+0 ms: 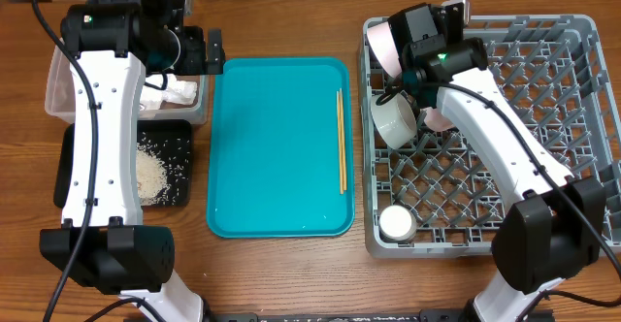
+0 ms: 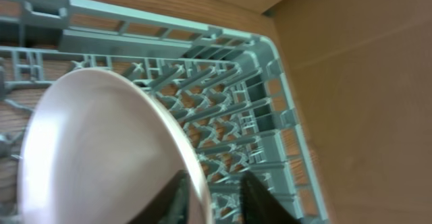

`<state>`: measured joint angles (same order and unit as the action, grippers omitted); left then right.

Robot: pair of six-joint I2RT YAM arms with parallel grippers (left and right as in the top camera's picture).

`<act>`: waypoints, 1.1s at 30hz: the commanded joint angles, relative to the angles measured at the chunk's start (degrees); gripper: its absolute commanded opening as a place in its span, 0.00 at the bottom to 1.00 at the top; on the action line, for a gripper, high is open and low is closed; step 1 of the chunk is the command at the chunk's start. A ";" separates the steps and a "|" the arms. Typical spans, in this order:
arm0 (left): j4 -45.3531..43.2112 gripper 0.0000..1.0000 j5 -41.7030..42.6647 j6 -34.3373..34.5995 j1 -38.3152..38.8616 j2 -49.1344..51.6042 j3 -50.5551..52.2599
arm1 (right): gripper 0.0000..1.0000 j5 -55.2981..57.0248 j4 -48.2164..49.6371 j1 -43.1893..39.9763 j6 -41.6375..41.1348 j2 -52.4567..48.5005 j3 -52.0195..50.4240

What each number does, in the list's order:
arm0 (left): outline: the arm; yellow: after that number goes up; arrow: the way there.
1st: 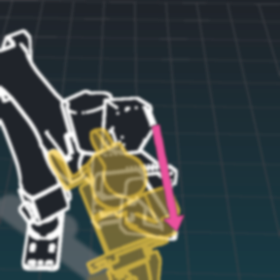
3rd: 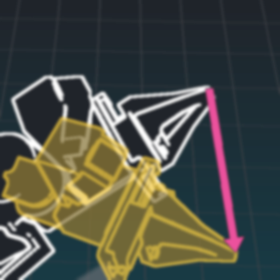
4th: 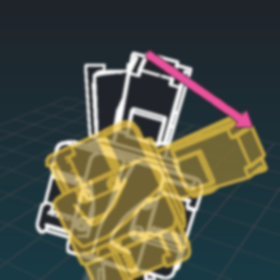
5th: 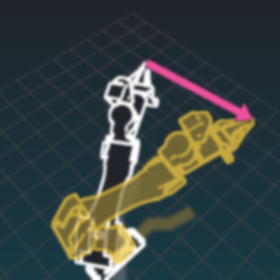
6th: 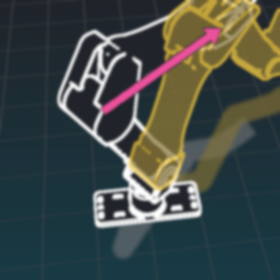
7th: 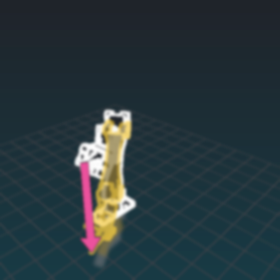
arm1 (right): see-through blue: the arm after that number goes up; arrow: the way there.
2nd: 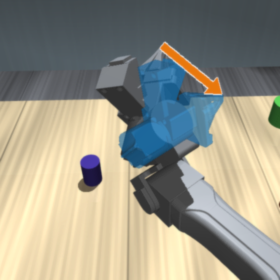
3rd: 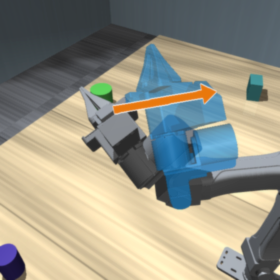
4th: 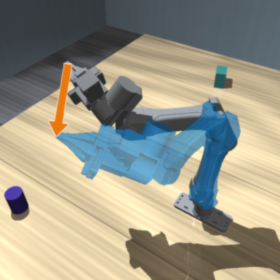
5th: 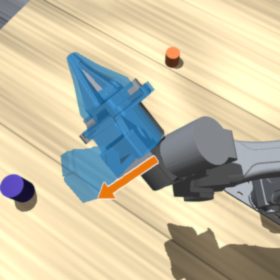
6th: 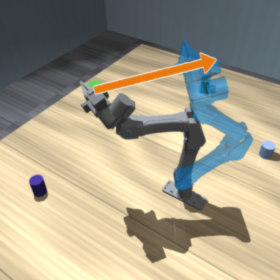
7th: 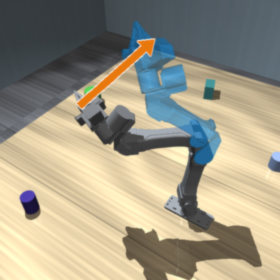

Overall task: Sort waste into correct bins and load items into the dishwasher
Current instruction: 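Stand the white plate upright in the rack's back rows and release, then lower the right gripper onto one chopstick on the teal tray and grasp it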

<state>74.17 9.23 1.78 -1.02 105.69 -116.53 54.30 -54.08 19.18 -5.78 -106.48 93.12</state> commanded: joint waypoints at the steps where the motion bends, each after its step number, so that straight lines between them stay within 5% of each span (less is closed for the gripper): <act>1: -0.02 1.00 0.46 0.37 -0.20 0.33 -0.94 | 0.77 -3.61 0.24 0.22 -2.40 0.07 -0.02; 2: -0.02 1.00 0.46 0.35 -0.20 0.33 -0.94 | 0.93 -3.72 -0.13 0.26 -4.24 0.24 0.66; 4: -0.02 1.00 0.46 0.37 -0.20 0.33 -0.94 | 1.00 -6.03 -1.40 0.33 -4.76 1.29 2.60; 7: -0.02 1.00 0.46 0.37 -0.20 0.33 -0.94 | 1.00 -14.62 -3.85 0.37 -4.79 3.72 7.02; 15: -0.02 1.00 0.48 0.37 -0.20 0.33 -0.94 | 1.00 -69.48 1.38 0.59 -6.93 9.31 12.04; 17: -0.02 1.00 0.46 0.37 -0.20 0.33 -0.94 | 1.00 -73.81 4.24 2.01 -8.28 8.33 11.21; 25: -0.02 1.00 0.46 0.37 -0.20 0.33 -0.94 | 1.00 -53.22 3.43 15.85 -17.11 -0.90 10.36; 33: -0.02 1.00 0.46 0.37 -0.20 0.33 -0.94 | 0.95 -51.71 3.13 20.09 -18.51 -10.34 10.34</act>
<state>74.17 9.26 1.78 -1.02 105.69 -116.53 0.34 -50.72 39.35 -22.98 -114.24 103.70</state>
